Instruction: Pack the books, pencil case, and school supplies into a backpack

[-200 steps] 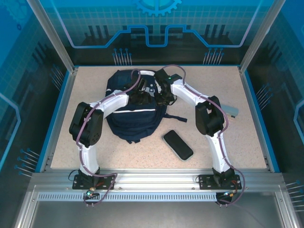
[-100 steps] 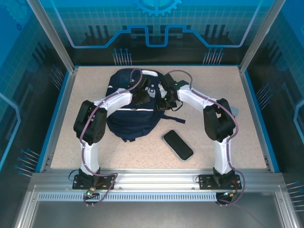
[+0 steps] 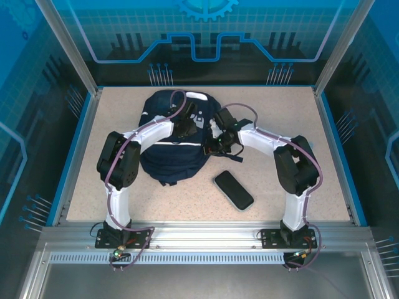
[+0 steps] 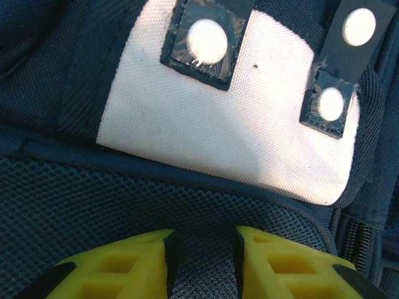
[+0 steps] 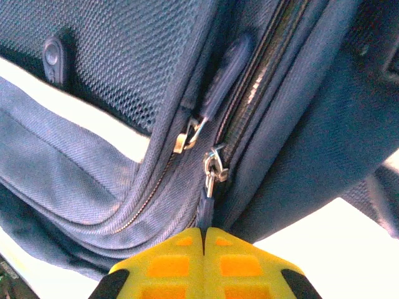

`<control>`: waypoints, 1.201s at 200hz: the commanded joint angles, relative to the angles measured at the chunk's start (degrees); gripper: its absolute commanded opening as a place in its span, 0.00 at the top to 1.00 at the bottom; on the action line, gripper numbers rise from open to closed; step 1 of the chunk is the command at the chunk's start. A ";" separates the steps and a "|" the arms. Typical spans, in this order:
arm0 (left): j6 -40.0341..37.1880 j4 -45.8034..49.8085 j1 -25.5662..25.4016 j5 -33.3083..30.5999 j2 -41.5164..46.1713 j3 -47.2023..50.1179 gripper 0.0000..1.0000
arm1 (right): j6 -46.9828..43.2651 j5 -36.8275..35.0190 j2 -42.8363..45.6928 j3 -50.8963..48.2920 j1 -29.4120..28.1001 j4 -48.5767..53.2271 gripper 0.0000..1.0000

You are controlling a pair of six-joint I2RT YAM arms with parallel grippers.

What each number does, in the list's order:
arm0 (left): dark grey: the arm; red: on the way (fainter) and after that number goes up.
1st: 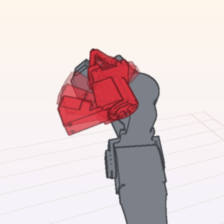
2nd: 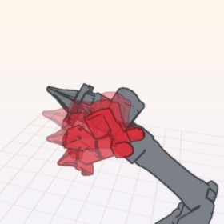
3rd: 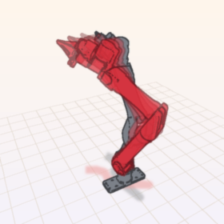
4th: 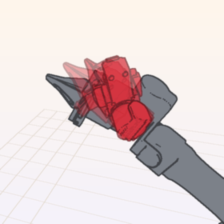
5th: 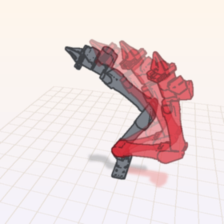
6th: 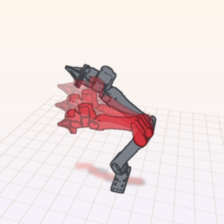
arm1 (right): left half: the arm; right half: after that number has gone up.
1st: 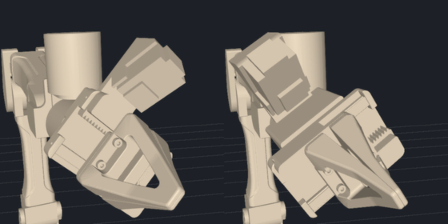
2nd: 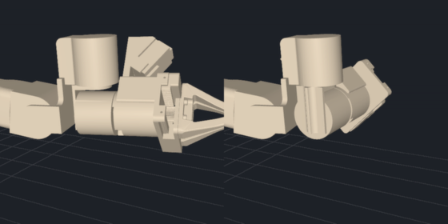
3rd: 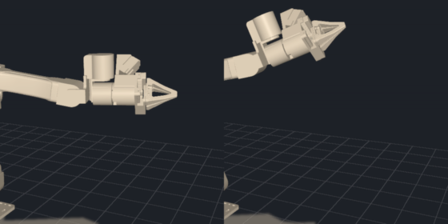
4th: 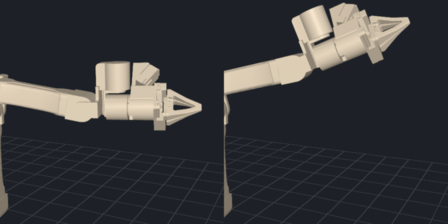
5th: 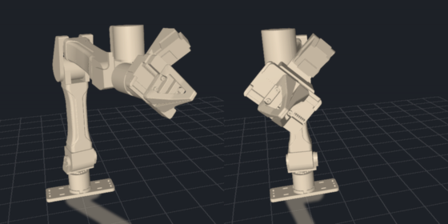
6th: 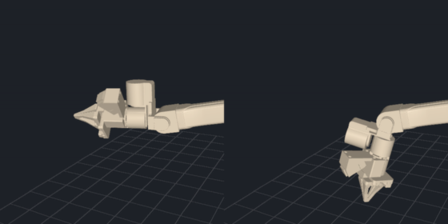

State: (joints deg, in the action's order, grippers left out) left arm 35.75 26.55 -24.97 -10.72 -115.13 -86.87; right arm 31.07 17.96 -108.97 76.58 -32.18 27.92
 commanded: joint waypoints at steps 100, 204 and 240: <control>-5.18 -0.45 1.26 4.36 5.59 2.19 0.50 | 9.21 0.72 13.95 -11.24 -1.92 -5.39 0.60; -27.38 6.49 0.14 6.91 26.50 12.76 0.11 | 21.31 -2.52 4.83 -8.98 3.81 -14.48 0.49; -33.50 9.32 -3.03 4.87 27.86 15.34 0.13 | 22.95 -2.06 1.09 -7.65 4.57 -14.97 0.59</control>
State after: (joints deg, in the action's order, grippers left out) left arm 9.39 31.88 -25.89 -5.13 -88.77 -73.78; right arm 51.88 15.42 -106.02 66.92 -28.73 14.74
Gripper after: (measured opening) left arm 0.884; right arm 0.435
